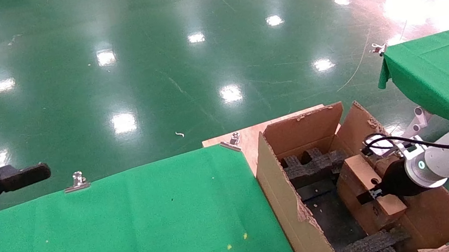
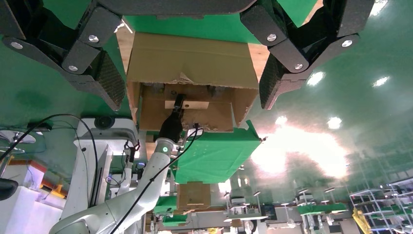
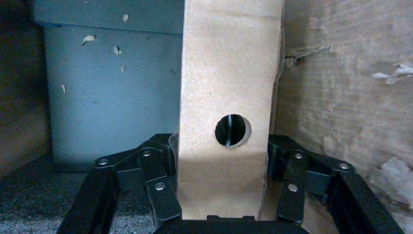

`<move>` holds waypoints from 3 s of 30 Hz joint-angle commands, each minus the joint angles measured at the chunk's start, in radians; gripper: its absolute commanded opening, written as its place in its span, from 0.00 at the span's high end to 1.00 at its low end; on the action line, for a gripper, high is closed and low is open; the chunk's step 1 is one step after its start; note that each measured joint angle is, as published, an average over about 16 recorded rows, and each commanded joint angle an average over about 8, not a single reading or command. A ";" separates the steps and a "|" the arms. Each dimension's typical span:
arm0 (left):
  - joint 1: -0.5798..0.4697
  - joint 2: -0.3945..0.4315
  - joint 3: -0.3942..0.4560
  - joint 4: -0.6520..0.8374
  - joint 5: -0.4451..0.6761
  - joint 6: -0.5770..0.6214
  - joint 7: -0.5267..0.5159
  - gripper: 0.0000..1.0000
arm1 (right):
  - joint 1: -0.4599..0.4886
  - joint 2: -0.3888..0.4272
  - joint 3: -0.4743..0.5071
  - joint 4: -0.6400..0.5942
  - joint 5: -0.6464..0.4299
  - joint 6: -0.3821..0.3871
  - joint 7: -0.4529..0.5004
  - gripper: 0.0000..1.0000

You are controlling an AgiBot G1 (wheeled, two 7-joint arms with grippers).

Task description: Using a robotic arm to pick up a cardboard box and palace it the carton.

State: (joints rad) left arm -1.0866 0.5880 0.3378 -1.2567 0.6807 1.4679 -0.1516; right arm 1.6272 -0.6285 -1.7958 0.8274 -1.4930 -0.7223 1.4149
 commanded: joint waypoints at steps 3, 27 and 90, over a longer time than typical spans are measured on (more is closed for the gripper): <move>0.000 0.000 0.000 0.000 0.000 0.000 0.000 0.00 | 0.004 0.003 0.001 0.001 0.000 -0.003 0.005 0.00; 0.000 0.000 0.000 0.000 0.000 0.000 0.000 0.00 | 0.145 0.080 0.043 0.114 -0.018 -0.022 0.014 0.00; 0.000 0.000 0.001 0.001 -0.001 0.000 0.001 0.00 | -0.055 0.087 0.885 0.349 0.620 -0.595 -0.708 0.00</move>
State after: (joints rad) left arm -1.0867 0.5876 0.3384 -1.2560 0.6798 1.4674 -0.1511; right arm 1.5727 -0.5414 -0.9114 1.1761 -0.8733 -1.3169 0.7067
